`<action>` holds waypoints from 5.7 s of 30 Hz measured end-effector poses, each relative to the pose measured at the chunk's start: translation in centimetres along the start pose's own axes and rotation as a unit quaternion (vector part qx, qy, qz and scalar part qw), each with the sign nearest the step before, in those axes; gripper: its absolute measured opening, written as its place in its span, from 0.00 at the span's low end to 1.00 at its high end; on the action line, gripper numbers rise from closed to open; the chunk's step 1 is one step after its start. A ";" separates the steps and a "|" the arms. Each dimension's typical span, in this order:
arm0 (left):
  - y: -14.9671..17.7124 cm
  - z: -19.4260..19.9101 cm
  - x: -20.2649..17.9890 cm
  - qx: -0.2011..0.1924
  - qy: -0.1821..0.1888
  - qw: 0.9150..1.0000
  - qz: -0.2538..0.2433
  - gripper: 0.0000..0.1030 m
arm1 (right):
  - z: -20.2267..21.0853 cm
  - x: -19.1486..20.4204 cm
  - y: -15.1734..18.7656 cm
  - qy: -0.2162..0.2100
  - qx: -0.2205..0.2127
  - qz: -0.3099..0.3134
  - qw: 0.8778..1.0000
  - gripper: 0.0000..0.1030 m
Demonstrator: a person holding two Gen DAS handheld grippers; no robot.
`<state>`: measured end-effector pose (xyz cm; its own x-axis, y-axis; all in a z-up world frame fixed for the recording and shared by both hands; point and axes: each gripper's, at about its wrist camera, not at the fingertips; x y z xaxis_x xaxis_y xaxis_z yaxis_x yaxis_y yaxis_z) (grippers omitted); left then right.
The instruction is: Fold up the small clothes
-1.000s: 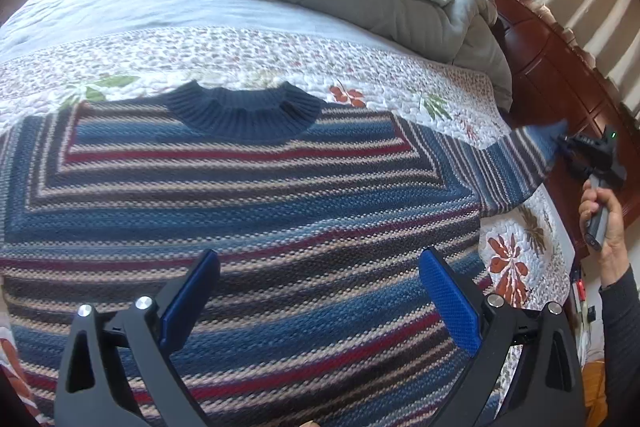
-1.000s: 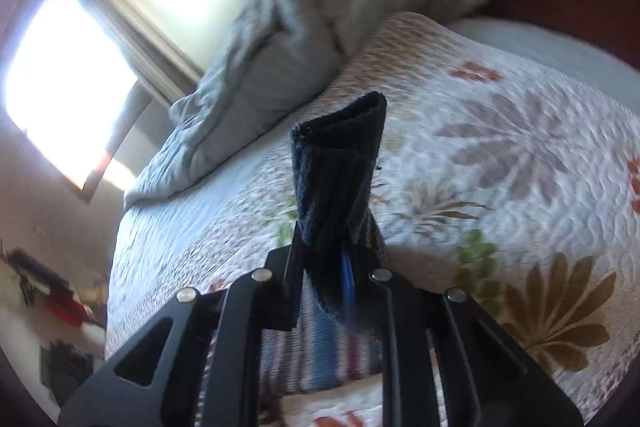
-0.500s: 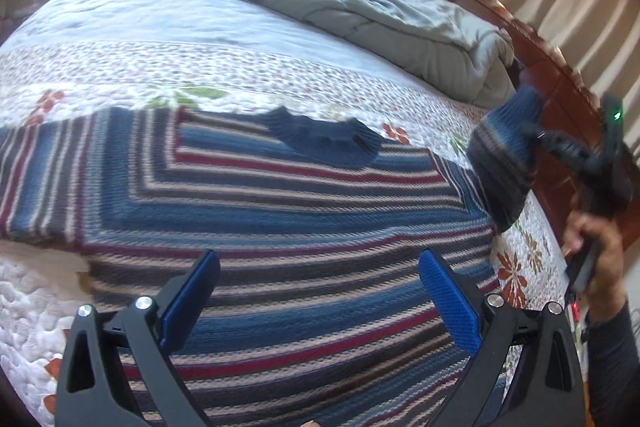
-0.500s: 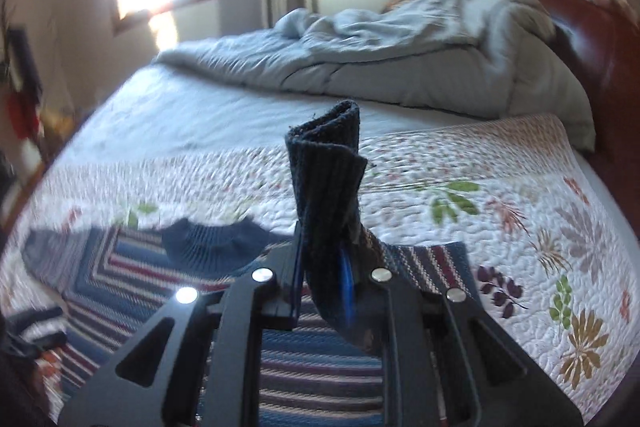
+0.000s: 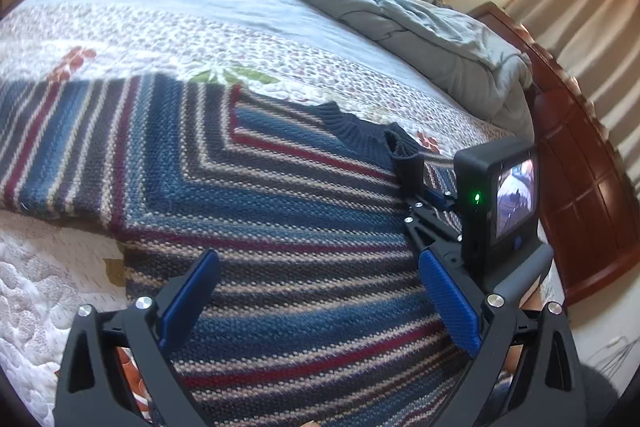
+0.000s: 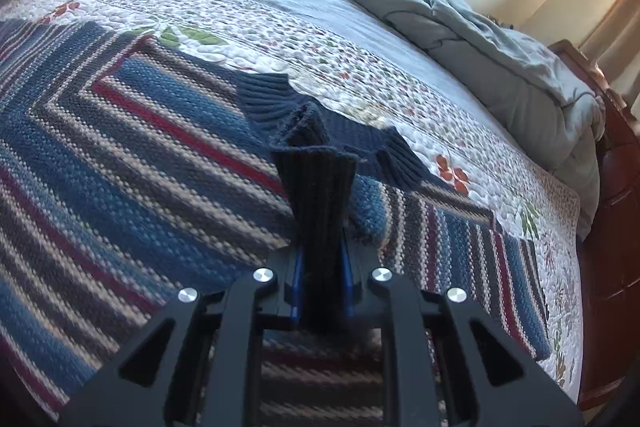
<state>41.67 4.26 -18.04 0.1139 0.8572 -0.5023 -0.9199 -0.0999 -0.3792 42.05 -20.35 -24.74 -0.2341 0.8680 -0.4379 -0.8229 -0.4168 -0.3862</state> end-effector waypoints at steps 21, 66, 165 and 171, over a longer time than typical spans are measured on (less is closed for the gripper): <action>-7.4 -13.3 -3.0 0.127 0.122 0.977 0.119 0.96 | 4.8 -11.5 13.8 -0.324 -0.092 -0.309 0.889 0.58; -9.3 -11.7 1.3 0.109 -0.009 0.993 0.047 0.08 | 3.3 -8.6 13.3 -0.317 -0.084 -0.266 0.906 0.65; 4.5 5.2 13.2 -0.193 0.032 0.974 0.116 0.96 | 24.4 11.7 -27.7 -0.259 -0.088 0.046 0.961 0.08; 4.8 5.1 10.5 -0.210 0.041 0.975 0.059 0.96 | 17.8 -0.1 -20.2 -0.307 -0.066 -0.077 0.946 0.08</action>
<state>36.53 15.41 -21.16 0.0622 0.7863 -0.6147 -0.6950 -0.4080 -0.5921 49.50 -7.24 -2.40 -0.4062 0.8976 0.1710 -0.8097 -0.2668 -0.5228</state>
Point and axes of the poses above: each gripper's, at about its wrist camera, not at the fingertips, and z roughly against the way its jaws point, x to its left, y to its underside, and after that the axes turned 7 degrees about x, right-handed
